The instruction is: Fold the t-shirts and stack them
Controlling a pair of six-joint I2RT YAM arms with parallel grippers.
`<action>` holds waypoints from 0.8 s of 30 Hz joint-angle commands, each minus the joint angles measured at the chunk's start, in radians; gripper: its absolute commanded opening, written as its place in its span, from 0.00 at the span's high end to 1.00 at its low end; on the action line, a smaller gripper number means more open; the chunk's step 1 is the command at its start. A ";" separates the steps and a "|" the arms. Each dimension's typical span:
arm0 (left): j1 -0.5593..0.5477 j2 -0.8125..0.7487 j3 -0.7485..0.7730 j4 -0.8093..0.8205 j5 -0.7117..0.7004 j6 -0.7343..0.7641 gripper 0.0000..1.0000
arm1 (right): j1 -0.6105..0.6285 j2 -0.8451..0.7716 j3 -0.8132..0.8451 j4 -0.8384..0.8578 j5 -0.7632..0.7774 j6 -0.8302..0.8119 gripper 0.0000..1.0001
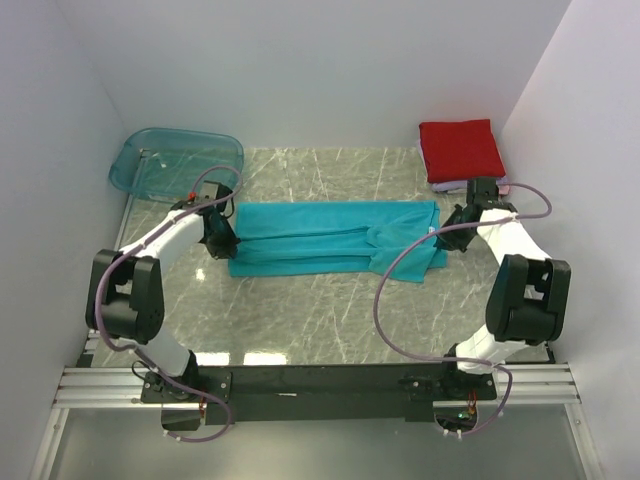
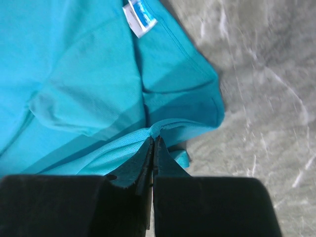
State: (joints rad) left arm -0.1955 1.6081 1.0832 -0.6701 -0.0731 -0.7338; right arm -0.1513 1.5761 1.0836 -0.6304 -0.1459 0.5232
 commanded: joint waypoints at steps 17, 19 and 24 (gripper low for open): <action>0.013 0.134 0.098 0.069 -0.116 0.005 0.97 | -0.001 0.144 0.085 0.103 0.012 0.001 0.98; 0.013 0.142 0.101 0.069 -0.116 0.005 0.92 | -0.001 0.144 0.087 0.106 0.019 0.003 0.94; 0.013 0.092 0.078 0.099 -0.126 0.004 0.77 | 0.016 0.111 0.085 0.107 0.060 -0.009 0.87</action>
State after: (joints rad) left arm -0.1928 1.7454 1.1465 -0.5995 -0.1463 -0.7364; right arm -0.1455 1.7081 1.1275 -0.5571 -0.1482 0.5262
